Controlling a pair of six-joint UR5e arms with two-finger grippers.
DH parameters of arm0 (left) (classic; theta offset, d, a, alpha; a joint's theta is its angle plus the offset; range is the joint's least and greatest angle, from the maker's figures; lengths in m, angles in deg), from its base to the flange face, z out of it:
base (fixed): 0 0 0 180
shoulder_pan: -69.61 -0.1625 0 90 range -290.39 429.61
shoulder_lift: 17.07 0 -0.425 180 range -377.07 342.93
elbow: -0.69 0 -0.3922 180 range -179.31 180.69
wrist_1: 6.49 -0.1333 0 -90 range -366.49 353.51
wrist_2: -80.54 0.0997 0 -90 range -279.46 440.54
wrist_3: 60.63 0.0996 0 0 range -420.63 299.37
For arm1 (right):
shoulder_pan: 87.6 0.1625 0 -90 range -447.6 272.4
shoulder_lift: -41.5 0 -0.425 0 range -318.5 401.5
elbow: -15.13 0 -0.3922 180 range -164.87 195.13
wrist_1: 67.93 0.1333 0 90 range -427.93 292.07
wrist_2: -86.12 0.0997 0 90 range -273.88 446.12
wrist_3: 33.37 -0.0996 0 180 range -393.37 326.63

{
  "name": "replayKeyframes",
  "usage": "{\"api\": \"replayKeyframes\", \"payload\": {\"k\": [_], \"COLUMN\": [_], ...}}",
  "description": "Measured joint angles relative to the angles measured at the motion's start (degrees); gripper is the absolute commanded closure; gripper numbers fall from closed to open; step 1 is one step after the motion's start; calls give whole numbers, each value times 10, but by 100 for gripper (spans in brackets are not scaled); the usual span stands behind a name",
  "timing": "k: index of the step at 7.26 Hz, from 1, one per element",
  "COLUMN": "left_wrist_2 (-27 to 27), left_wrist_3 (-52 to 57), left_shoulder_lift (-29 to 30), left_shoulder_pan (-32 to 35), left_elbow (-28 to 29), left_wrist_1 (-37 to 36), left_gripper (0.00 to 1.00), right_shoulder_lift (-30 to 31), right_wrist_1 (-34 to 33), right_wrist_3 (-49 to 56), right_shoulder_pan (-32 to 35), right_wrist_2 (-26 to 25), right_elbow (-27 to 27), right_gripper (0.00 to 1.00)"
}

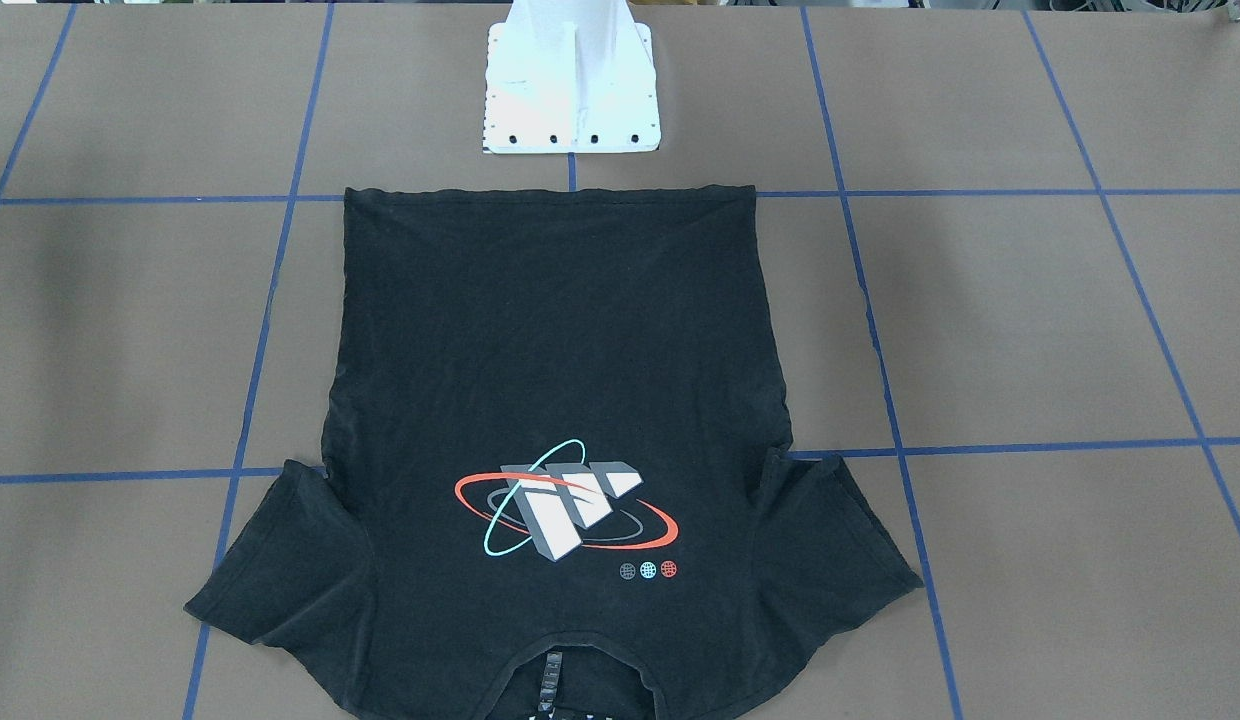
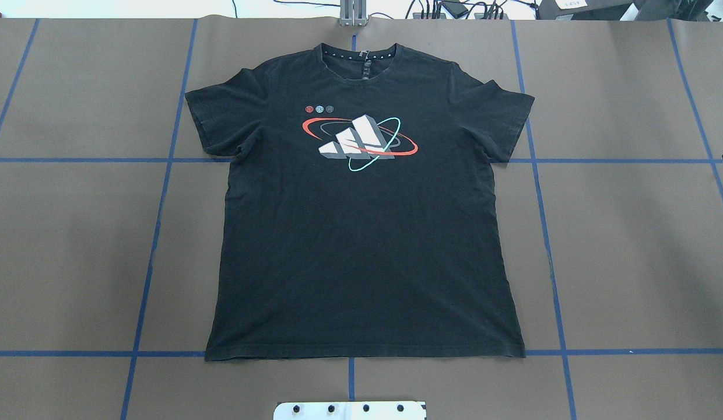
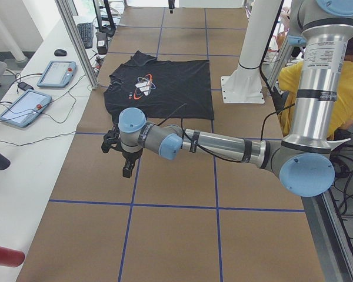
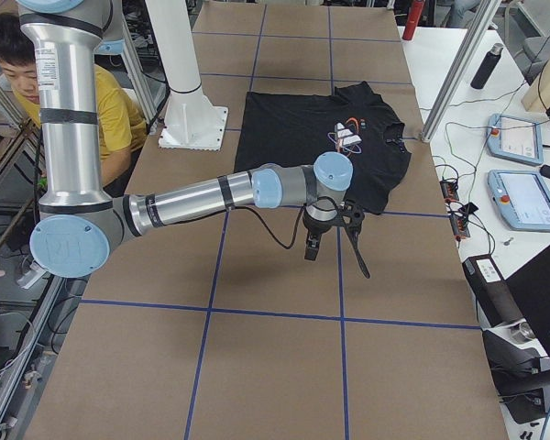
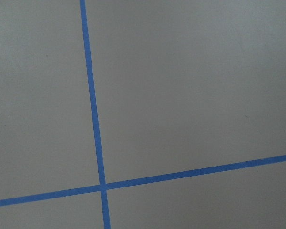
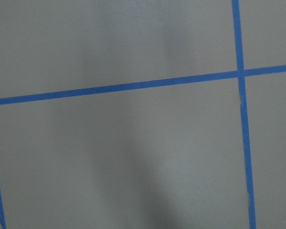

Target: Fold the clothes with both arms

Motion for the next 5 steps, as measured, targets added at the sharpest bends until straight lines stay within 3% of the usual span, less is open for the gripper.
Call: {"api": "replayKeyframes", "payload": {"k": [2,3,5], "left_wrist_2": [0,-1,-12], "left_wrist_3": [0,0,0], "left_shoulder_lift": [1,1,2], "left_shoulder_pan": [-25,-31,-35], "left_elbow": [7,7,5], "left_wrist_1": [14,16,23], "left_gripper": [0,0,0], "right_shoulder_lift": [-34,-79,-207], "right_wrist_1": [128,195,256], "right_wrist_3": [-12,-45,-117], "right_shoulder_pan": [-53,-76,-107], "right_wrist_2": [14,12,-13], "right_elbow": [80,149,278], "right_gripper": [0,0,1]}}
